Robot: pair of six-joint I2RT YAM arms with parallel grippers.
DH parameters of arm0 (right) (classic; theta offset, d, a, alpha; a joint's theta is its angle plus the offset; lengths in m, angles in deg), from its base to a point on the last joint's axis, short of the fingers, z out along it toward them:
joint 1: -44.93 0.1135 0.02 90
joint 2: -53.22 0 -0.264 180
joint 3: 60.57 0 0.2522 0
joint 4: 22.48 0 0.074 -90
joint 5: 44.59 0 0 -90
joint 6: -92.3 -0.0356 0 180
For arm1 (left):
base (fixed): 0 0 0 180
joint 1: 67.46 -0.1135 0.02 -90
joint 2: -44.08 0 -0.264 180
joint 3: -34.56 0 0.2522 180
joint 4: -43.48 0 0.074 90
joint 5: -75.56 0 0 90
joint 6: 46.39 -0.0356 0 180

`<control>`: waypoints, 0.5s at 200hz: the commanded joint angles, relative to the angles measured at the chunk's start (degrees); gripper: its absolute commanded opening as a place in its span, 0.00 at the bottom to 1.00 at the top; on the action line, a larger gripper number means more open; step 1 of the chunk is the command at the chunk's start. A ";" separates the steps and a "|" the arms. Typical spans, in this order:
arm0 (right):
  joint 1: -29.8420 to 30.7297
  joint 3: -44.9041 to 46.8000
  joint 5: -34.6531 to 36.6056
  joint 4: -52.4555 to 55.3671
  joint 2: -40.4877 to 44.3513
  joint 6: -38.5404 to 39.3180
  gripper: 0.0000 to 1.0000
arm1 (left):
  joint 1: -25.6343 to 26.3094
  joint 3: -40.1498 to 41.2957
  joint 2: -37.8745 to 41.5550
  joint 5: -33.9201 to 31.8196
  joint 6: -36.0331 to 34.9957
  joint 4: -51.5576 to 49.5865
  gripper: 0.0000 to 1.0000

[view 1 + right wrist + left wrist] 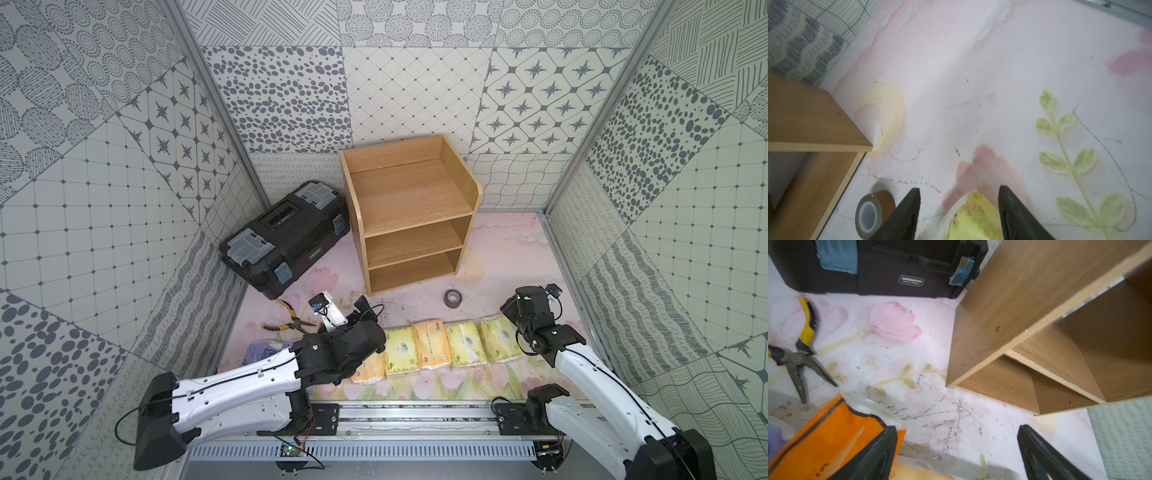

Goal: Remove the tissue boxes from the shelf
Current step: Reset both arms

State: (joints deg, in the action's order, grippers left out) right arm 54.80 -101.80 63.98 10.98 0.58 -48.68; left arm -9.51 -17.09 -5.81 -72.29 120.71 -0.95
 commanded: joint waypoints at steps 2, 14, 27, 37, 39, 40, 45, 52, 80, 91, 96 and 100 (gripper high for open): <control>-5.83 0.03 -7.96 -13.09 -2.66 7.15 0.66 | -11.16 2.75 8.16 5.67 -26.78 7.70 1.00; -9.00 -0.02 -11.09 -16.83 -4.13 10.33 0.67 | -15.81 3.42 8.92 8.94 -33.50 10.97 1.00; -12.09 -0.64 -12.95 -19.91 -6.16 13.30 0.74 | -21.16 4.05 8.78 14.43 -40.93 14.58 1.00; -13.52 -0.58 -12.02 -22.65 -7.58 15.17 0.77 | -24.98 4.30 8.14 18.51 -45.61 16.52 0.99; -13.68 -0.47 -11.66 -23.32 -7.92 15.62 0.77 | -25.58 4.38 8.03 19.36 -46.51 17.07 1.00; -13.71 -0.43 -11.42 -23.62 -8.05 15.76 0.77 | -25.99 4.39 7.87 19.71 -46.95 17.33 1.00; -13.67 -0.19 -9.69 -25.29 -8.84 16.45 0.77 | -27.46 4.65 7.40 21.10 -49.03 18.43 1.00; -13.73 0.51 -7.86 -27.88 -10.01 17.55 0.76 | -29.94 5.00 6.58 22.47 -51.43 19.76 1.00; -14.63 1.43 -6.23 -35.92 -14.23 22.04 0.77 | -35.19 10.61 4.05 25.00 -63.81 33.98 1.00; -13.78 0.96 -5.27 -38.54 -15.62 26.82 0.77 | -38.17 13.32 2.77 28.77 -66.60 39.82 1.00; -13.61 0.71 -5.04 -39.38 -16.16 28.36 0.78 | -40.26 14.05 2.02 30.88 -66.42 41.11 1.00; -13.58 0.54 -5.10 -40.08 -16.67 29.75 0.78 | -41.90 14.34 1.28 32.85 -65.84 41.64 1.00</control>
State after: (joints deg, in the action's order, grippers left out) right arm 40.75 -100.95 56.87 -18.41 -13.96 -29.14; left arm -42.51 -7.84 -1.20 -54.85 77.63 19.11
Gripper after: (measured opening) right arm 0.773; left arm 0.996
